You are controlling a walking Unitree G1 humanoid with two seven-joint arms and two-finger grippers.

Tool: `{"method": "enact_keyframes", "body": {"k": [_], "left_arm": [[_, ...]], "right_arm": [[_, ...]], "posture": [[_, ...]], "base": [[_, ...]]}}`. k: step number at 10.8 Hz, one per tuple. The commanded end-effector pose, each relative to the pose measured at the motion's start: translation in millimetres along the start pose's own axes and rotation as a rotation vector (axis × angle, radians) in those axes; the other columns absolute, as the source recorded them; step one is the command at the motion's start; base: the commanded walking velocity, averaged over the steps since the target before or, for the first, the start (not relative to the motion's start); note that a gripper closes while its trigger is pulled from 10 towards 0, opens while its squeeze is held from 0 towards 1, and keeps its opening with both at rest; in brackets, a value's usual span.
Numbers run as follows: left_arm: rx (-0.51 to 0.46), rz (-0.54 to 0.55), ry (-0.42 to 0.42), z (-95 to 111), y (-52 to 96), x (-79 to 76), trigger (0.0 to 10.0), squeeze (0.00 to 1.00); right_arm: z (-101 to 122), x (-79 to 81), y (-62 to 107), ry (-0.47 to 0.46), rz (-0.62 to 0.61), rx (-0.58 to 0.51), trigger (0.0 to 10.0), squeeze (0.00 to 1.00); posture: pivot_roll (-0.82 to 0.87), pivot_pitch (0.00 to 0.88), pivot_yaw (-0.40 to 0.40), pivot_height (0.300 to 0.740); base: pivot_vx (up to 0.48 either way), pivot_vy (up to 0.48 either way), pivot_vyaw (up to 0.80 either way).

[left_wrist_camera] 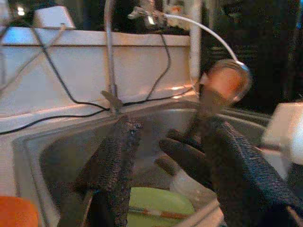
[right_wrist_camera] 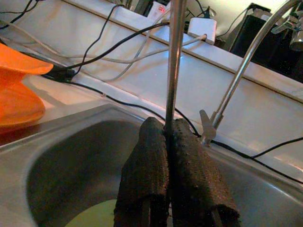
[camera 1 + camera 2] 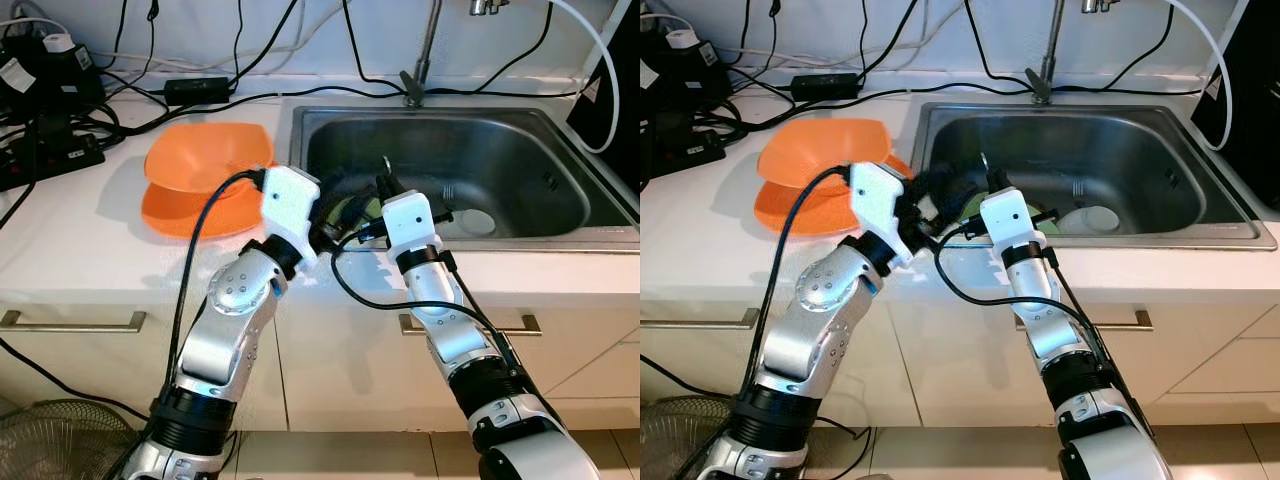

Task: Kitchen organization

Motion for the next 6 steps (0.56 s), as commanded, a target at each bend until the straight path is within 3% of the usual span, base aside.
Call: {"method": "enact_keyframes", "body": {"k": [1, 2, 4, 5, 6], "left_arm": [[-0.026, 0.035, 0.003, 6, 1.1, 6.2, 10.0, 1.00], [-0.030, 0.083, 0.024, 5, 2.9, 14.3, 10.0, 0.00], [0.023, 0.231, 0.056, -19, 18.4, 36.0, 10.0, 0.00], [0.024, 0.233, 0.044, -21, 21.8, 36.0, 10.0, 0.00], [0.050, 0.223, 0.040, -27, 26.1, 33.5, 10.0, 0.00]], "right_arm": [[3, -7.0, -4.3, -0.007, -0.030, -0.007, 0.0, 0.00], [3, -10.7, -6.0, -0.014, -0.044, -0.003, 0.0, 0.00], [0, -33.8, -14.6, 0.006, -0.108, 0.034, 0.1, 0.00], [-1, -42.2, -17.5, -0.005, -0.135, 0.046, 9.8, 0.00], [0, -52.2, -22.2, -0.019, -0.166, 0.060, 10.0, 0.00]], "posture": [[0.13, 0.000, 0.013, 0.740], [0.14, 0.000, 0.012, 0.740], [0.14, 0.000, 0.007, 0.740], [0.14, 0.000, 0.006, 0.740], [0.14, 0.000, 0.009, 0.740]], "base": [[0.000, 0.000, 0.00], [0.000, 0.000, 0.00], [0.000, 0.000, 0.00], [0.000, 0.000, 0.00], [0.000, 0.000, 0.00]]}}
Point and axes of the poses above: a point about 5 cm out from each wrist's last joint towards the gripper, its own y axis pointing back from the gripper into the wrist, its own z axis along the axis of the wrist's last joint, x = y × z, the point moved 4 cm from there along -y, pointing out of the wrist towards the gripper, and after that the axes turned 7 degrees about -y, right-handed, at the moved point
